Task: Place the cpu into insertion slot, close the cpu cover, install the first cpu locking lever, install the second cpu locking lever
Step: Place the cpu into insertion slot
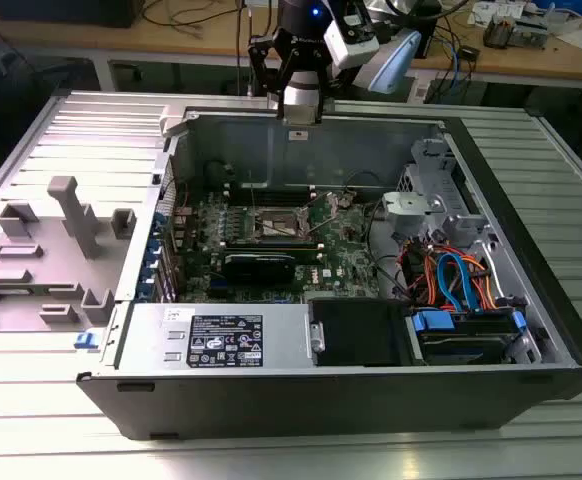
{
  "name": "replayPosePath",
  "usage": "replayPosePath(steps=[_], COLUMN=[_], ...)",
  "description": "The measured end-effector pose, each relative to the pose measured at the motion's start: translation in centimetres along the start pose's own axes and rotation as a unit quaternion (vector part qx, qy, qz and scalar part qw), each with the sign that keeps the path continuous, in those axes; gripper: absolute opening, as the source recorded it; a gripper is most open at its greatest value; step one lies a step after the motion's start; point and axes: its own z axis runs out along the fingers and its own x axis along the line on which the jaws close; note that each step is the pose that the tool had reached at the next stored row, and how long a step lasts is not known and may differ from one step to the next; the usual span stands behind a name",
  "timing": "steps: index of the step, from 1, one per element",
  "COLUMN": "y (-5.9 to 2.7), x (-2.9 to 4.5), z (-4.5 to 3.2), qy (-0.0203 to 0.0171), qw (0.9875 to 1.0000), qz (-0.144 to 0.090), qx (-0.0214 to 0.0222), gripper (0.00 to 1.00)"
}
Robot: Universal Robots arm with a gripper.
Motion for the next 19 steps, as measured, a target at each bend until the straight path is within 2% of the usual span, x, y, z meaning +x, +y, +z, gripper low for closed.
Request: replayPosePath(steps=[11, 16, 19], y=[-0.55, -1.43, -1.65], x=[-0.01, -0.04, -0.03], z=[-0.05, -0.10, -0.11], qy=[0.0000, 0.0000, 0.0000], qw=[1.0000, 1.0000, 1.0000], qz=[0.000, 0.000, 0.000], qx=[0.0000, 0.0000, -0.0001], gripper=[0.55, 0.55, 0.55])
